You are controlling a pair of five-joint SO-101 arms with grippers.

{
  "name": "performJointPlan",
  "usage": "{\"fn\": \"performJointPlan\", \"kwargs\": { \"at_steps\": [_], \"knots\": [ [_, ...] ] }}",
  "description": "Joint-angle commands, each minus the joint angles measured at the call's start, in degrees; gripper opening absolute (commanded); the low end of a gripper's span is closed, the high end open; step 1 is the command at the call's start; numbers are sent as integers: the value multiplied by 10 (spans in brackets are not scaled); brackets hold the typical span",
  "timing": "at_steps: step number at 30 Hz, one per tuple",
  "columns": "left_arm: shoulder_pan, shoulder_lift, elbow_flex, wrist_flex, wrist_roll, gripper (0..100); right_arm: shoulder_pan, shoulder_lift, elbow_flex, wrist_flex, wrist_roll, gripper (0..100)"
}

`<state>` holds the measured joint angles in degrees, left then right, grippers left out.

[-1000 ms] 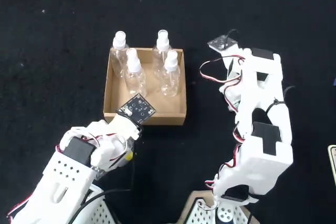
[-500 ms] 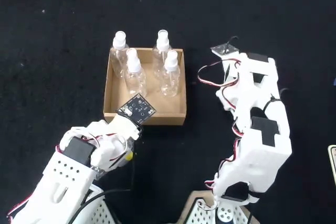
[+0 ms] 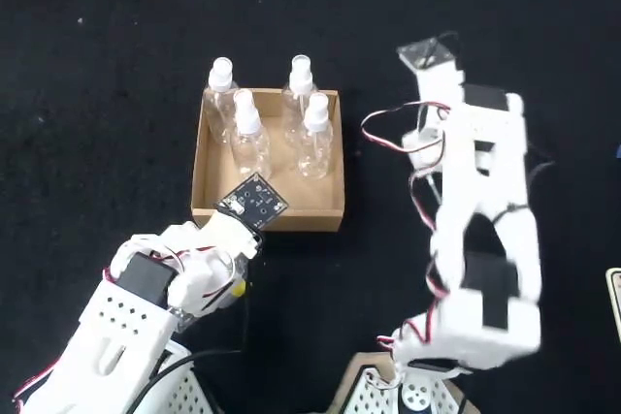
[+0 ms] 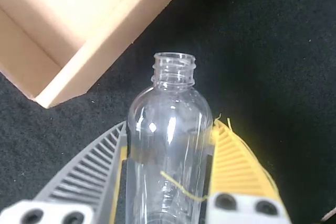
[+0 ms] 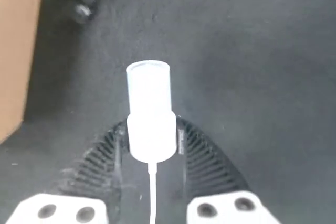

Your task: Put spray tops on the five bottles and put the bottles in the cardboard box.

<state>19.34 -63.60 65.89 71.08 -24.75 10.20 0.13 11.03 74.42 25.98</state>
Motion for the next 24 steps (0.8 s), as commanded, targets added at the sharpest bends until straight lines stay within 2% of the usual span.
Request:
{"fn": "performJointPlan", "kwargs": {
  "at_steps": [1, 7, 14, 19, 24],
  "knots": [
    [1, -11, -7, -9, 2, 113, -10, -139, -5, 44, -52, 11],
    [33, -11, -38, 1, 4, 113, -26, -311, -5, 57, -175, 11],
    [42, -35, -122, 57, 13, 113, -65, -436, -20, 56, -236, 11],
    [42, -130, -141, 54, 14, 113, -122, -449, -66, 23, -305, 11],
    [42, -260, -105, 11, 16, 113, -184, -450, -102, -15, -381, 11]
  ]
}}
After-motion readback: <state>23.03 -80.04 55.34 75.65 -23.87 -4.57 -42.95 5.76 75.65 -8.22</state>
